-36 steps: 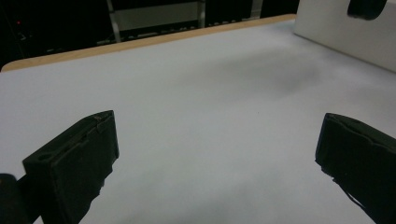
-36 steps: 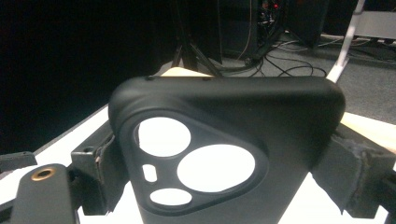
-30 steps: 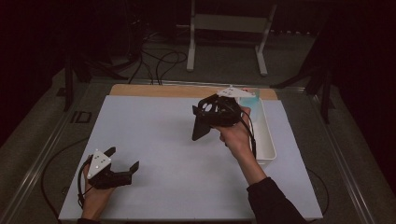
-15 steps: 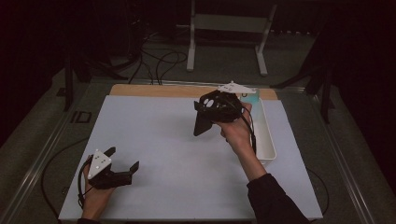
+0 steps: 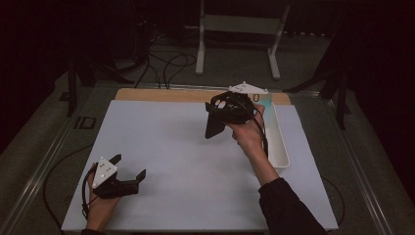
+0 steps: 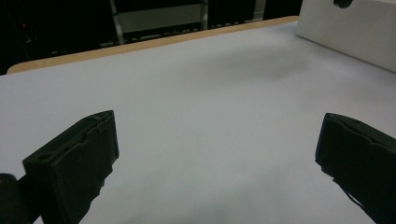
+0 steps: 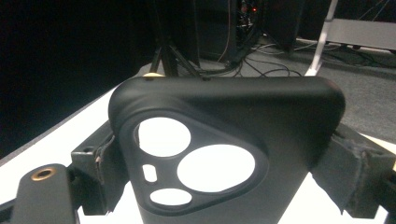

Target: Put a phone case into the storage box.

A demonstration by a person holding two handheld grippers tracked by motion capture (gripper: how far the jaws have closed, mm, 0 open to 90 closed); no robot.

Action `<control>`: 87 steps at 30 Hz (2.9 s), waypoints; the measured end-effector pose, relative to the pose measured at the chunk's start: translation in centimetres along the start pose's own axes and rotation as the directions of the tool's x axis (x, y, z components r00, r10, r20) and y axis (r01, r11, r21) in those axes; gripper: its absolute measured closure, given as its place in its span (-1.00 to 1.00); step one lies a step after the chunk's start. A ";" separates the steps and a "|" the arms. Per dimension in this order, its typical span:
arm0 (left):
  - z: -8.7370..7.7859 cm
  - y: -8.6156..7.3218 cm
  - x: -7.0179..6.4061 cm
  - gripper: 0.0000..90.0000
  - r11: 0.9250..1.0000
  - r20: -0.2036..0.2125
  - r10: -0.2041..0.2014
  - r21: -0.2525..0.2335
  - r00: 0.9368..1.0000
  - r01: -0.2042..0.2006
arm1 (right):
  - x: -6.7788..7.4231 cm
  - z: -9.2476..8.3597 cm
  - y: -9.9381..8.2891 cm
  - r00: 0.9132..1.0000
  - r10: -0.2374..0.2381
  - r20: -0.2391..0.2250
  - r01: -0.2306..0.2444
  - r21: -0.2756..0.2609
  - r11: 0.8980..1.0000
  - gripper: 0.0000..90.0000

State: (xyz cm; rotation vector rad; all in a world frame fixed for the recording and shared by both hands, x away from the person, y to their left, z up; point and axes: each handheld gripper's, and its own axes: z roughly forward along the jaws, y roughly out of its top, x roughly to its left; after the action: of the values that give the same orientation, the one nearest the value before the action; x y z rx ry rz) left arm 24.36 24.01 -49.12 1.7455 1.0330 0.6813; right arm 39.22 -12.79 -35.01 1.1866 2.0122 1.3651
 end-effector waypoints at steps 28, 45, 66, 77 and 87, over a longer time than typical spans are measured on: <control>0.0 0.0 -0.1 -1.00 1.000 0.003 0.002 0.000 1.000 -0.002 | -2.1 1.1 0.7 0.997 -0.002 0.073 0.002 0.008 1.000 -0.69; 0.0 0.0 -0.2 -1.00 1.000 0.008 0.000 -0.007 1.000 0.000 | -4.0 1.0 1.3 0.991 0.005 0.137 -0.007 0.007 1.000 -0.69; -0.1 0.0 -0.1 -1.00 1.000 0.003 -0.002 -0.011 1.000 0.002 | -6.5 0.6 1.9 0.976 0.027 0.215 -0.027 0.000 1.000 -0.69; -0.1 0.0 -0.2 -1.00 1.000 0.003 -0.001 -0.011 1.000 0.001 | -7.7 0.0 2.6 0.967 0.041 0.252 -0.040 -0.010 0.999 -0.69; -0.1 0.0 -0.2 -1.00 1.000 0.003 -0.002 -0.011 1.000 0.002 | -9.0 -0.4 2.5 0.957 0.063 0.285 -0.062 -0.010 0.998 -0.69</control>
State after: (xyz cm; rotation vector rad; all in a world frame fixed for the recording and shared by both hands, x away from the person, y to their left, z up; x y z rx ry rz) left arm 24.26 23.88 -49.06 1.7354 1.0265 0.6821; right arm 44.83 -20.11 -33.60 1.3709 1.7843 1.1469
